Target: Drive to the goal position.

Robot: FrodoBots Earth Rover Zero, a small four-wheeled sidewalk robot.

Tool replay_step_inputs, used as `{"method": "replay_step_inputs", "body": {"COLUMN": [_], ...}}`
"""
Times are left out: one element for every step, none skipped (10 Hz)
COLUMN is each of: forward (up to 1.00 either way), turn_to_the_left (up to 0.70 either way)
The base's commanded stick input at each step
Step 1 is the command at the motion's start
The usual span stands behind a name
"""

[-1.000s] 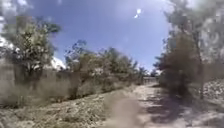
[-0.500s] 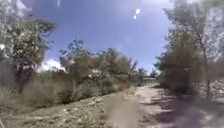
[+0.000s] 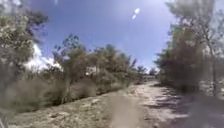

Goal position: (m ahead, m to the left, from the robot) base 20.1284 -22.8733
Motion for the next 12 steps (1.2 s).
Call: {"method": "replay_step_inputs", "body": {"forward": [0.85,0.85,0.85,0.85,0.85,0.85,0.85,0.85,0.85,0.85,0.85,0.85], "turn_to_the_left": [0.0,-0.07,-0.27,0.0,0.0,0.0,-0.2,0.0,0.0,0.0,0.0,0.0]}}
